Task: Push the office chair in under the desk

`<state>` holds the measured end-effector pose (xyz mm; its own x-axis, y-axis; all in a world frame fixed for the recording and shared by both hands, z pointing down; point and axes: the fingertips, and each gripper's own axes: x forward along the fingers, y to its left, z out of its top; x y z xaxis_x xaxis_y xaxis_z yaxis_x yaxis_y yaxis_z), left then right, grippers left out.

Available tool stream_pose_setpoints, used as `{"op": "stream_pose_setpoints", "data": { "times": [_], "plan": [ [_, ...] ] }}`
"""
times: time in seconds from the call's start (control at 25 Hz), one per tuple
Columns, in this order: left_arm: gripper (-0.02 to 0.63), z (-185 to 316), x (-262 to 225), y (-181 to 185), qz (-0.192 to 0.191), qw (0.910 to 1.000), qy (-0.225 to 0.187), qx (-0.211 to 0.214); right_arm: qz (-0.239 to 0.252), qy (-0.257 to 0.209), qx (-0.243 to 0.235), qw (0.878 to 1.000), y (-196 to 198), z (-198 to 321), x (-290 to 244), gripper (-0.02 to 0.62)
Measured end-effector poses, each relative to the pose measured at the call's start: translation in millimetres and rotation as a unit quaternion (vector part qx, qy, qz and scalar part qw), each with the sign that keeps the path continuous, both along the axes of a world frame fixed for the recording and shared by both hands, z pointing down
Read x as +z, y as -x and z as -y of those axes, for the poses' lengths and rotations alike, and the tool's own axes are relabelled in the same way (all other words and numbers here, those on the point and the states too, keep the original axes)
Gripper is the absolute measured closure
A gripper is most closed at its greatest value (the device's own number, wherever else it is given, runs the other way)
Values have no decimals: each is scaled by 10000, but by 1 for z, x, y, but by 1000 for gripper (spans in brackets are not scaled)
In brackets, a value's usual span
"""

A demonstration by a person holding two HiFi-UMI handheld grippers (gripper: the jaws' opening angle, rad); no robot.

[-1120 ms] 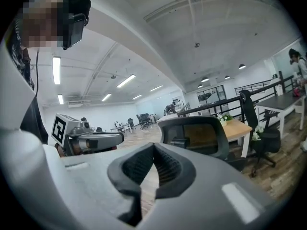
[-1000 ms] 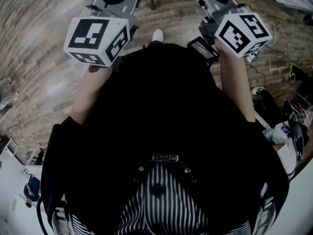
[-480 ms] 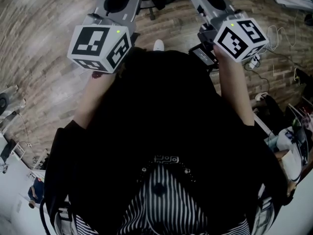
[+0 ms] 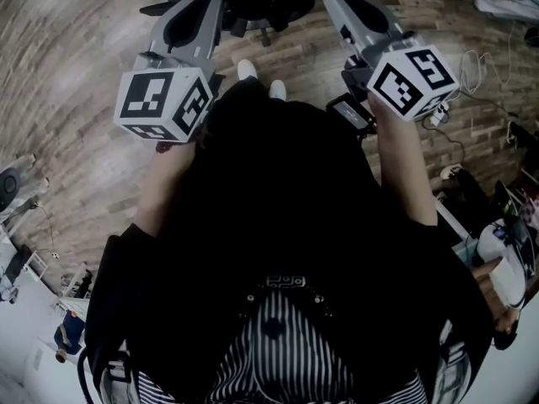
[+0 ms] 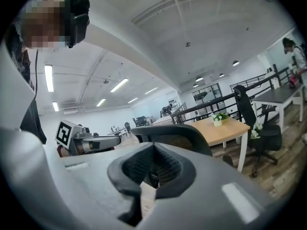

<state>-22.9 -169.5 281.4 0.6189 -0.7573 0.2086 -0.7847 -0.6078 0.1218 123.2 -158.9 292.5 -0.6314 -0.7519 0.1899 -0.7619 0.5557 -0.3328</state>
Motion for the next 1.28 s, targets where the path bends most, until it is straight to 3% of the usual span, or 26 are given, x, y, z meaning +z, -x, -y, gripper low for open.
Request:
{"op": "stream_pose_setpoints", "data": {
  "times": [0.32, 0.56, 0.76, 0.96, 1.08, 1.28],
  "plan": [
    [607, 70, 2, 18, -14, 9997, 19, 238, -202, 19, 224, 9995, 13, 69, -7, 595],
    [606, 71, 7, 40, 152, 9976, 31, 669, -464, -49, 314, 9984, 14, 87, -13, 594],
    [606, 93, 49, 80, 274, 9983, 389, 340, -441, 177, 707, 9964, -5, 84, 12, 594],
    [604, 104, 68, 75, 568, 9974, 427, 101, -664, 334, 1112, 9910, -35, 92, 31, 592],
    [445, 107, 74, 63, 728, 9961, 488, 85, -766, 500, 943, 9913, -36, 103, 44, 550],
    [324, 114, 69, 75, 530, 9960, 654, -283, -839, 713, 782, 9908, -39, 115, 51, 416]
  ]
}}
